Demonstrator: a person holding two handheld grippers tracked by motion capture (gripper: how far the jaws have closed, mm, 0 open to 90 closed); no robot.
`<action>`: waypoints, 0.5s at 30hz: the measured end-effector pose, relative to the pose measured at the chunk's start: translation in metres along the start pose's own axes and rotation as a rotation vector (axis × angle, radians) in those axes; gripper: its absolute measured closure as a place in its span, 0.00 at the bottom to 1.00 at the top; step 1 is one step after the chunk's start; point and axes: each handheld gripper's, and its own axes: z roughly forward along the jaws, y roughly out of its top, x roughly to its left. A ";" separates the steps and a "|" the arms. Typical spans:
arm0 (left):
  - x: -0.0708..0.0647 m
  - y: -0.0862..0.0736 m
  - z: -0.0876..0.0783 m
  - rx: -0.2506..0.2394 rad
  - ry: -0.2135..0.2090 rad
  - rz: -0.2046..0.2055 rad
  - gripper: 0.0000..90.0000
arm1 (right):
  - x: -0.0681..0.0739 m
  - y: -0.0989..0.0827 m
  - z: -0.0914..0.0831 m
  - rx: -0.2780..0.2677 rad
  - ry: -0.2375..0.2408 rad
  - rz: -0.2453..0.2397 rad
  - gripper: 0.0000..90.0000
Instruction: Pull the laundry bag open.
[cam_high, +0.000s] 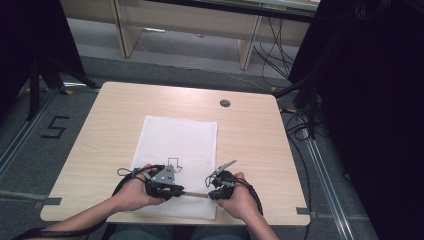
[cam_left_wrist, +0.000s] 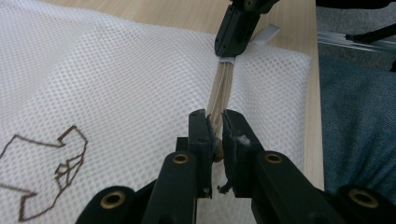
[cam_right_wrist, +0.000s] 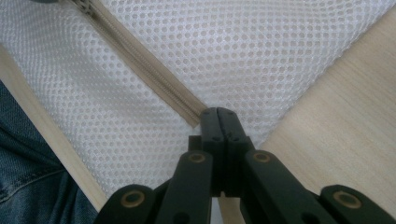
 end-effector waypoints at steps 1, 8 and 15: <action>0.000 -0.001 -0.001 -0.004 -0.002 -0.006 0.91 | 0.000 0.000 0.000 -0.001 -0.001 -0.001 1.00; 0.004 -0.006 -0.009 -0.008 0.003 -0.024 0.97 | 0.000 0.000 0.000 0.000 -0.004 0.002 1.00; 0.004 -0.006 -0.008 -0.002 0.011 -0.012 0.97 | 0.000 0.000 0.000 0.003 -0.004 0.001 1.00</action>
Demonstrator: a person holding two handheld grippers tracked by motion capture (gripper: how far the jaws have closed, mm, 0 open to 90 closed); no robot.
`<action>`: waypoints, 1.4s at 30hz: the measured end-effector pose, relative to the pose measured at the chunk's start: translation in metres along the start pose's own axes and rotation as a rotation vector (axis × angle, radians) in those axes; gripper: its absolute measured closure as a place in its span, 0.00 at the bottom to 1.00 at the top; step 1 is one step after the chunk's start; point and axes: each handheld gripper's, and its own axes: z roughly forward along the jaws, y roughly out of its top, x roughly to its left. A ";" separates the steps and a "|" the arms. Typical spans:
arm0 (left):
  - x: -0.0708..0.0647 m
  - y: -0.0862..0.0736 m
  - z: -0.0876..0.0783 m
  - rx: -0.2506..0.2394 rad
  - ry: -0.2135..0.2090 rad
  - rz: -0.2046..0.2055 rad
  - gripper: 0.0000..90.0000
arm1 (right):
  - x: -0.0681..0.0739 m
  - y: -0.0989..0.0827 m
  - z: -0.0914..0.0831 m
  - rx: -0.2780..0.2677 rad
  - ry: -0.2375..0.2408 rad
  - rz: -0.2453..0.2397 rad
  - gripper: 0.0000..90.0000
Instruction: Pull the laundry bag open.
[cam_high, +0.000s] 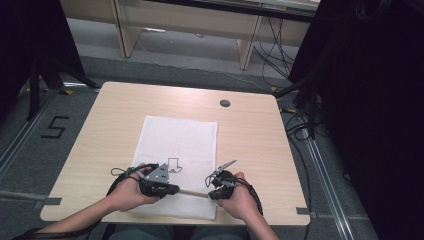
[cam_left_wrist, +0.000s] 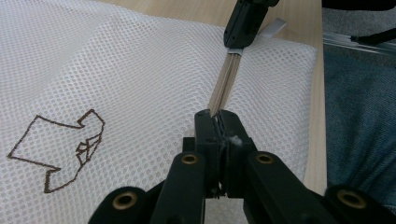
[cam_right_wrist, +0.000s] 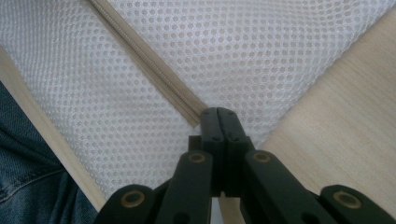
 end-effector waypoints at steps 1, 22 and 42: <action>0.000 -0.001 0.000 -0.007 -0.004 -0.010 0.97 | 0.000 0.000 0.000 -0.001 0.000 0.001 1.00; 0.007 -0.010 -0.016 -0.002 0.010 -0.040 0.97 | 0.000 0.000 0.000 -0.003 0.001 0.001 1.00; 0.013 -0.023 -0.032 -0.004 0.020 -0.078 0.97 | 0.001 0.000 0.000 0.003 -0.007 0.006 1.00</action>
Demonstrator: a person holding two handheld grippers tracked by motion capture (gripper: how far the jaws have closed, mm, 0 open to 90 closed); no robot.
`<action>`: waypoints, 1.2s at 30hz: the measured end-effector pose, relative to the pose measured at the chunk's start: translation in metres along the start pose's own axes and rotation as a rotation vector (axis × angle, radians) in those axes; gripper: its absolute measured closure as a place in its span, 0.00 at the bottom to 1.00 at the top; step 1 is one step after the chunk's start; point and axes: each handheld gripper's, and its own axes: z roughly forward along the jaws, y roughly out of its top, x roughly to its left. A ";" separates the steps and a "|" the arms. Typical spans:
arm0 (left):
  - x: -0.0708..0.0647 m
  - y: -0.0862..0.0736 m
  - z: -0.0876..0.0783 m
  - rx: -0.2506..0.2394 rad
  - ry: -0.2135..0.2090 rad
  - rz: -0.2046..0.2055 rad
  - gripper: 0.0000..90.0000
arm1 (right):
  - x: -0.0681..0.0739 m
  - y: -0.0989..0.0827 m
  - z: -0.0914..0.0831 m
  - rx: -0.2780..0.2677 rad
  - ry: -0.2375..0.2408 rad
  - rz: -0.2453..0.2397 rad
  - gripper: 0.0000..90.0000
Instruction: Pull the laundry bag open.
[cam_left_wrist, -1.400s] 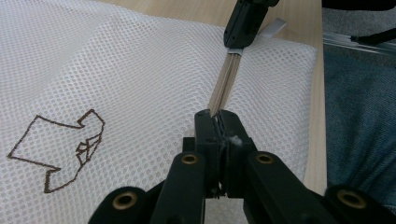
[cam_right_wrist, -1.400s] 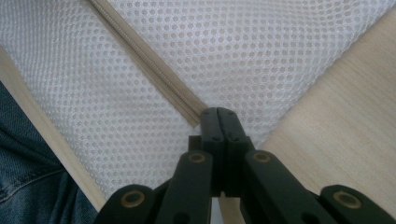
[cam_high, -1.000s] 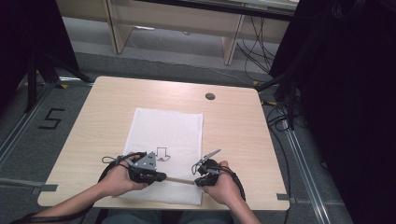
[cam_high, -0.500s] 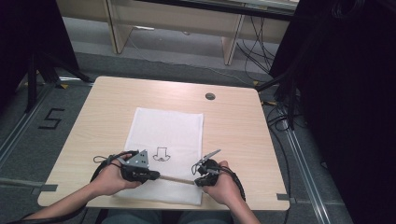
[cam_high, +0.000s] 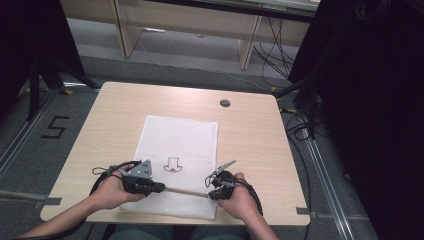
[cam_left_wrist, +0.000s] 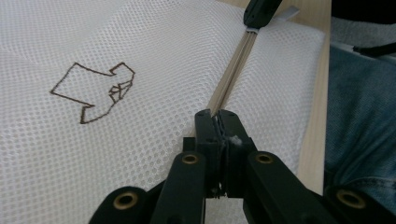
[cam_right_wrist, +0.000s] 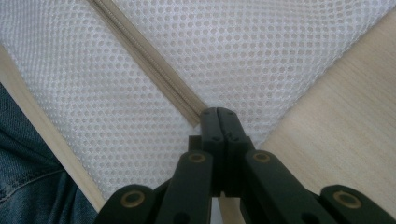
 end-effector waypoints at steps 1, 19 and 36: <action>0.000 0.000 0.000 0.002 0.000 -0.001 0.97 | 0.000 0.000 0.000 -0.004 -0.001 -0.001 1.00; 0.022 -0.029 -0.035 0.044 0.085 -0.088 0.98 | 0.001 0.000 0.000 0.002 0.000 0.003 1.00; 0.032 -0.072 -0.070 0.169 0.203 -0.215 0.97 | 0.002 0.001 -0.003 0.030 -0.066 0.006 1.00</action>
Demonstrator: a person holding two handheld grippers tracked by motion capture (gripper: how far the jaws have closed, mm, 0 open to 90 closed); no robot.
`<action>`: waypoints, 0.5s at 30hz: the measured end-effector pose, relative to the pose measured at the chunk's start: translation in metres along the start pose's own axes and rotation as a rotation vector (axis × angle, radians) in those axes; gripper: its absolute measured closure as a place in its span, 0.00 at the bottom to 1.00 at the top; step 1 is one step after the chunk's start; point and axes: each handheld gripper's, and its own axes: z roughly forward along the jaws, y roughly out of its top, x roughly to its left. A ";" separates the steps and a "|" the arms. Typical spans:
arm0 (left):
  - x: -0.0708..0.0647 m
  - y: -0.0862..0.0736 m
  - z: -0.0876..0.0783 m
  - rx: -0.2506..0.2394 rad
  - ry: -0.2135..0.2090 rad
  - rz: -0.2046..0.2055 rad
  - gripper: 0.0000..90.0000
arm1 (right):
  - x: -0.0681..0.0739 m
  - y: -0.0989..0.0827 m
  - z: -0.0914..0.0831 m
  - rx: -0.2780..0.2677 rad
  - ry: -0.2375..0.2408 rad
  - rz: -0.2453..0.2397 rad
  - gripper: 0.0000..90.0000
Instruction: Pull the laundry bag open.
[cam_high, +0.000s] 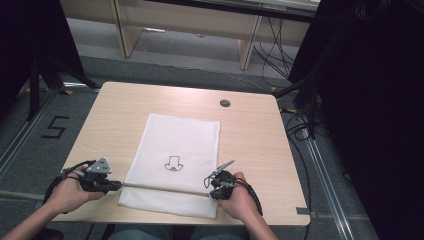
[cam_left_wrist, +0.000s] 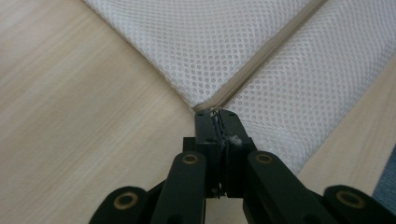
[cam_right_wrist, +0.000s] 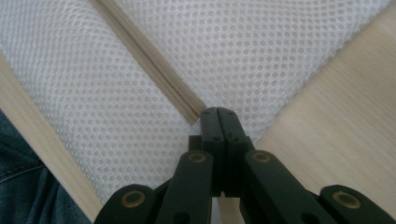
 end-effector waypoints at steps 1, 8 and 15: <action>-0.002 0.000 0.001 0.000 -0.001 -0.009 0.97 | -0.002 0.000 0.000 -0.011 -0.001 -0.009 1.00; 0.006 -0.007 -0.001 0.023 0.003 -0.035 1.00 | -0.012 -0.004 -0.005 0.046 -0.154 -0.028 1.00; 0.003 0.006 -0.006 -0.166 0.086 -0.047 0.97 | -0.010 -0.001 -0.005 0.029 -0.159 0.001 0.98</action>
